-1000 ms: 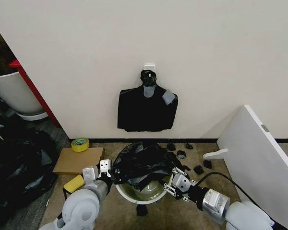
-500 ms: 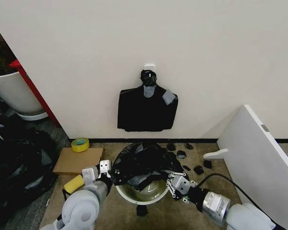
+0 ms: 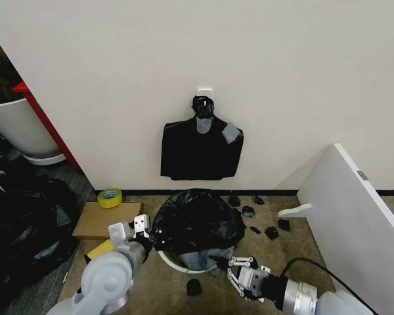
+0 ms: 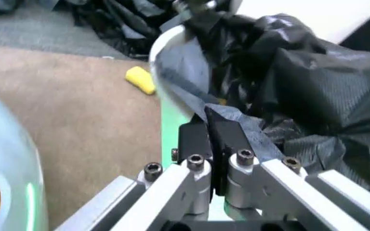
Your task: Place the garbage bag over the trash bin.
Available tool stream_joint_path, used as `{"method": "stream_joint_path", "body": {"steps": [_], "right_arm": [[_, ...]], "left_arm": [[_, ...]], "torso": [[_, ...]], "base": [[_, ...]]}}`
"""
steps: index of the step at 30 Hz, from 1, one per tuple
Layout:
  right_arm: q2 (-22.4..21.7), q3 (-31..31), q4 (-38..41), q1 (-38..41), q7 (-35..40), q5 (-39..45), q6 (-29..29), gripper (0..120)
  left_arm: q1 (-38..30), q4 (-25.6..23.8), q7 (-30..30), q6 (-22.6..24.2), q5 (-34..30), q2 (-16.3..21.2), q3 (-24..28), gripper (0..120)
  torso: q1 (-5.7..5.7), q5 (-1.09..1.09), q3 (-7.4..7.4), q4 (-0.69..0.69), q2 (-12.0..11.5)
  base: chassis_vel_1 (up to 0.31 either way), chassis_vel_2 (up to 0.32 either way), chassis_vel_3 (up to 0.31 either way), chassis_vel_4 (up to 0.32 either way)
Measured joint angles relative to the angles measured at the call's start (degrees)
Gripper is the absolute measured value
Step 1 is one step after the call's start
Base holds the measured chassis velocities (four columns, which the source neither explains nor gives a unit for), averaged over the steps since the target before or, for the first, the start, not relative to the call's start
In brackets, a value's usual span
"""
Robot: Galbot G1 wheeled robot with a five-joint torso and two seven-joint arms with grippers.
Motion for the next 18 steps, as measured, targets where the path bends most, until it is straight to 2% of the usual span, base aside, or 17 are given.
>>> {"method": "stream_joint_path", "body": {"steps": [11,18], "right_arm": [[1.3,-0.91,-2.39,2.14,-7.66,1.61,5.31,0],[3.5,-3.07,-5.45,4.02,-7.56,-1.47,5.5,0]], "left_arm": [[-3.82,3.06,-2.18,-1.13,-2.47,-1.08,0.34,0],[-4.92,2.86,-3.34,-2.04,-4.38,-1.96,0.84,0]], "torso": [[0.0,-0.03,0.0,0.01,0.0],[0.0,-0.01,0.0,0.01,0.0]], "base": [[0.0,0.0,0.0,0.0],[0.0,0.0,0.0,0.0]]}}
